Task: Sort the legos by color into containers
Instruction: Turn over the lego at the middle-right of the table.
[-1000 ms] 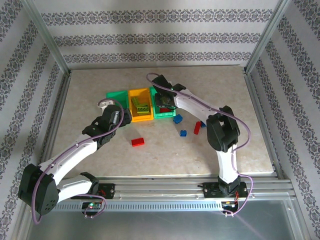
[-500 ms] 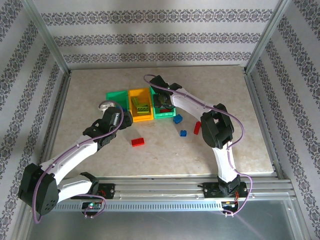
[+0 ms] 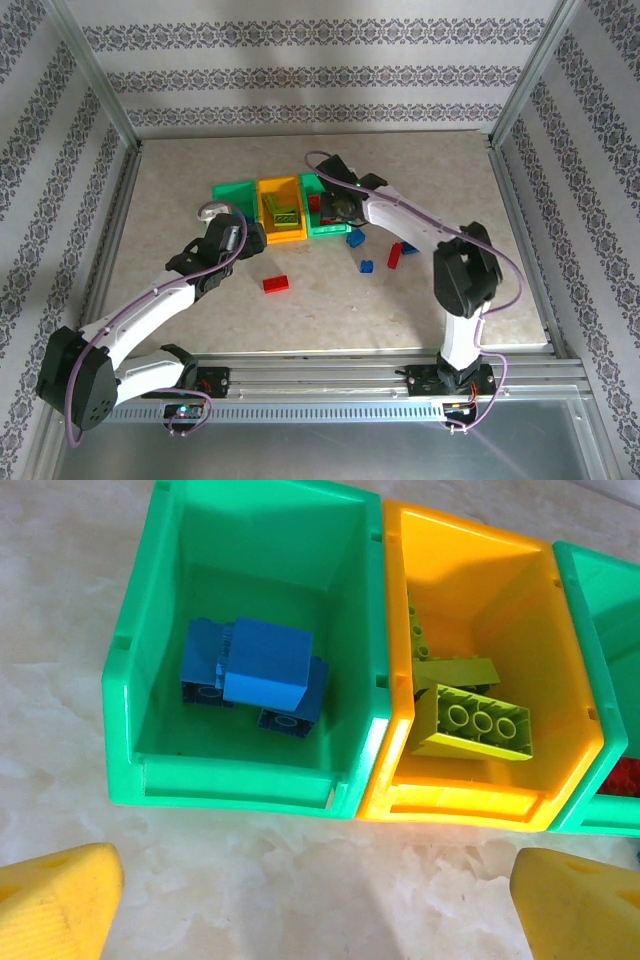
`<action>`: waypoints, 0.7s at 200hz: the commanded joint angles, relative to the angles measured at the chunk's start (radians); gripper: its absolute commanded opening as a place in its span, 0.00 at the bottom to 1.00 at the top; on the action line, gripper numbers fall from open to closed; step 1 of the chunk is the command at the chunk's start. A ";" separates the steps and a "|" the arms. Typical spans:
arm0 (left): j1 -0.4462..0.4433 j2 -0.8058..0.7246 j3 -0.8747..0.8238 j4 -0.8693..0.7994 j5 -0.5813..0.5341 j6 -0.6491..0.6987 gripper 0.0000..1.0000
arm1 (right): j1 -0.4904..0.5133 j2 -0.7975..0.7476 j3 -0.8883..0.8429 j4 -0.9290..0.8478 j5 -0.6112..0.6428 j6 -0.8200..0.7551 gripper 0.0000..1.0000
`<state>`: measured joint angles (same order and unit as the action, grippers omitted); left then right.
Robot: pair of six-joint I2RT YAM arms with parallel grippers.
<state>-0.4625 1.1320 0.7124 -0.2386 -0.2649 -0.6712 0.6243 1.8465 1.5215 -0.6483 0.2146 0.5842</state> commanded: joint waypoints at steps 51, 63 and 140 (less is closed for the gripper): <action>0.014 0.029 0.009 0.045 0.028 -0.010 1.00 | -0.039 -0.358 -0.442 -0.002 0.105 0.214 0.53; 0.015 0.038 0.013 0.048 0.036 -0.010 1.00 | -0.056 -0.395 -0.498 -0.006 0.097 0.236 0.53; 0.015 0.066 0.025 0.040 0.058 -0.050 1.00 | -0.133 -0.394 -0.617 -0.028 0.065 0.282 0.54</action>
<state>-0.4618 1.1934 0.7128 -0.2195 -0.2131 -0.6941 0.5163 1.4406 0.9188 -0.6693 0.2790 0.8421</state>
